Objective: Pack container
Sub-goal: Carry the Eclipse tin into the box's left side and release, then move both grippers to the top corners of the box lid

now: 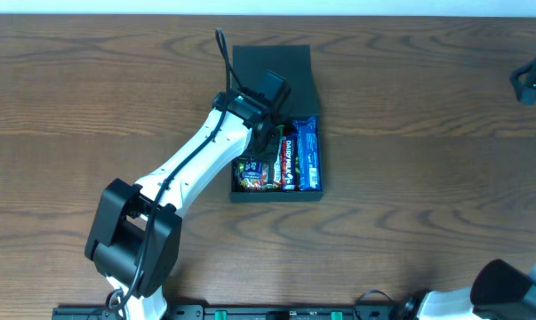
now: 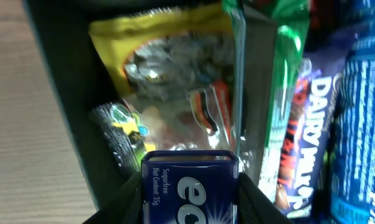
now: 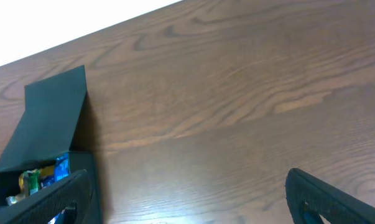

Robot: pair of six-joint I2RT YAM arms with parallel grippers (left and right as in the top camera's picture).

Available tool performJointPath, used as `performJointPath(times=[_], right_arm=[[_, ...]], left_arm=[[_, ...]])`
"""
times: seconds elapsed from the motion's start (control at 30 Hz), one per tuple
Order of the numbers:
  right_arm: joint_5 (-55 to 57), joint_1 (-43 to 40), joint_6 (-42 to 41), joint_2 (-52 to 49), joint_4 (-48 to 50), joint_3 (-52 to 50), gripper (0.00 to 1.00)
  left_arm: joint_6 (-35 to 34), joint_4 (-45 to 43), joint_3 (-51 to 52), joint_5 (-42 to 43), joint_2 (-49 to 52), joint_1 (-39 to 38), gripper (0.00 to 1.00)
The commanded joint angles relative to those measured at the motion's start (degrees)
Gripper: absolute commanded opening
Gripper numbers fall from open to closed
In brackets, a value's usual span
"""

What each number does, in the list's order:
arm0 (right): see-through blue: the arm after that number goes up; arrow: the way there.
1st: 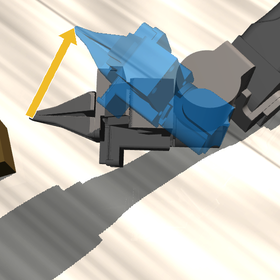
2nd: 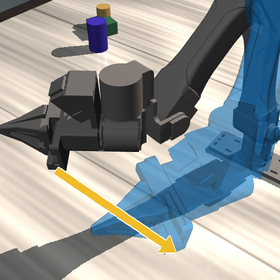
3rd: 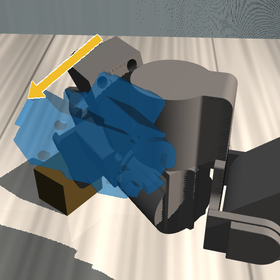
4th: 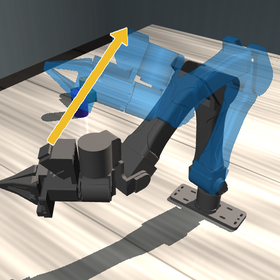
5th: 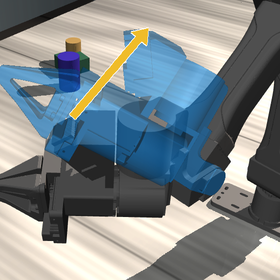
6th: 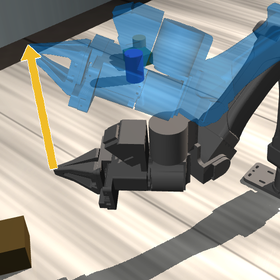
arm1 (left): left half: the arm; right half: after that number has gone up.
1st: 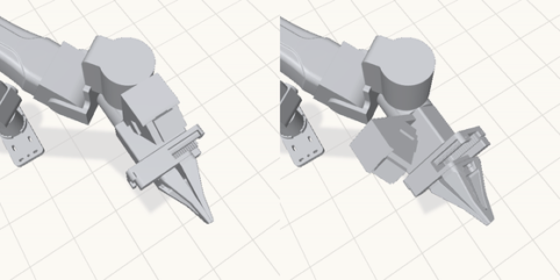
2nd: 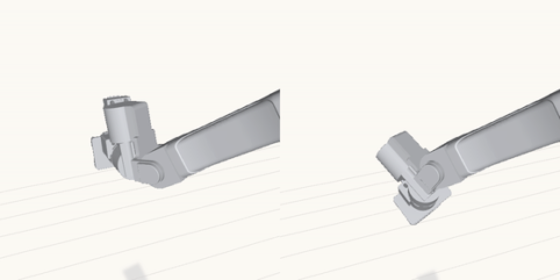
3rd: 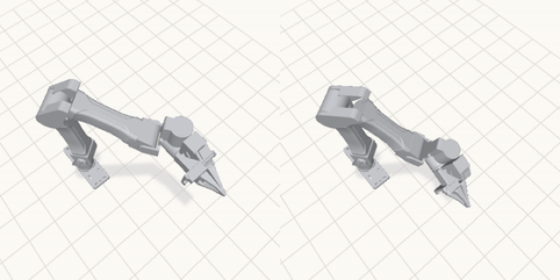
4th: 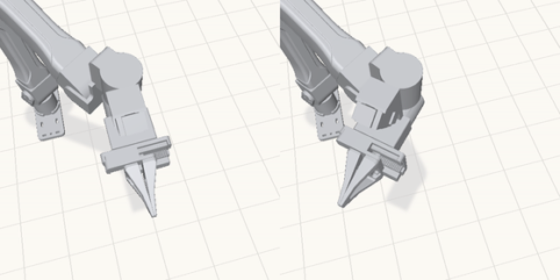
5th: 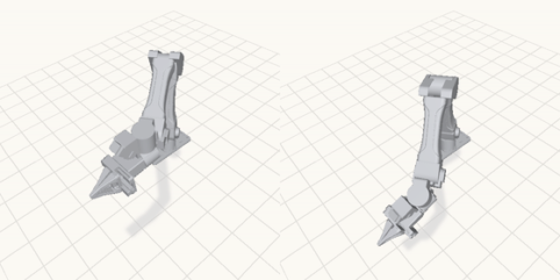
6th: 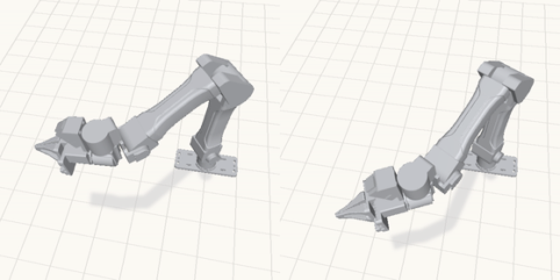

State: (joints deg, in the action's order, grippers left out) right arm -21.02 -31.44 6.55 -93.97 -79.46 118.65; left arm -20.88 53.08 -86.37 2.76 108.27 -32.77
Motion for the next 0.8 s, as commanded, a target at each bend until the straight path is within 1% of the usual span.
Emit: performJointPath(times=[0.0,0.03,0.1,0.17,0.23,0.3,0.43,0.5,0.53,0.6,0.63,0.7,0.73,0.77], right_arm=[[-0.4,0.0,0.8,0.1,-0.1,-0.3,0.99],[-0.5,0.0,0.8,0.1,-0.1,-0.3,0.99],[-0.4,0.0,0.8,0.1,-0.1,-0.3,0.99],[-0.4,0.0,0.8,0.1,-0.1,-0.3,0.99],[-0.4,0.0,0.8,0.1,0.0,-0.3,0.99],[-0.4,0.0,0.8,0.1,0.0,-0.3,0.99],[-0.4,0.0,0.8,0.1,0.0,-0.3,0.99],[-0.7,0.0,0.8,0.1,0.0,-0.3,0.99],[-1.8,0.0,0.8,0.1,0.0,-0.3,0.99],[-5.3,0.2,0.8,-0.3,0.3,-0.3,0.99],[-6.8,0.5,0.8,-0.6,0.5,-0.3,1.00],[-8.9,1.7,0.8,-1.6,0.9,-0.3,0.99],[-9.8,2.4,0.8,-2.3,1.1,-0.3,0.99],[-10.7,3.2,0.8,-3.0,1.3,-0.3,0.95]], left_arm=[[-1.0,-0.1,0.0,-2.1,-0.2,0.1,0.09],[-1.0,-0.1,0.0,-2.1,-0.2,0.1,0.20],[-1.0,-0.1,0.0,-2.1,0.0,0.1,0.51],[-1.0,-0.1,0.0,-1.7,0.0,0.1,0.59],[-1.0,0.0,0.0,-1.6,0.0,0.1,0.66],[-1.0,0.0,0.0,-1.0,0.0,0.1,0.66],[-0.5,0.1,-0.7,0.5,-0.3,0.1,0.61],[1.7,0.3,-2.6,0.0,-1.0,0.1,0.55],[2.3,0.3,-4.2,-1.0,-1.8,0.3,0.54],[2.2,-0.3,-7.2,-3.4,-3.4,1.0,0.54],[2.2,-1.2,-8.5,-3.3,-4.2,1.6,0.54],[2.2,-3.6,-10.5,-2.8,-5.3,3.8,0.47],[2.2,-5.2,-11.3,-2.3,-5.7,5.5,0.42],[2.2,-6.7,-11.8,-1.2,-5.7,7.2,0.36]])
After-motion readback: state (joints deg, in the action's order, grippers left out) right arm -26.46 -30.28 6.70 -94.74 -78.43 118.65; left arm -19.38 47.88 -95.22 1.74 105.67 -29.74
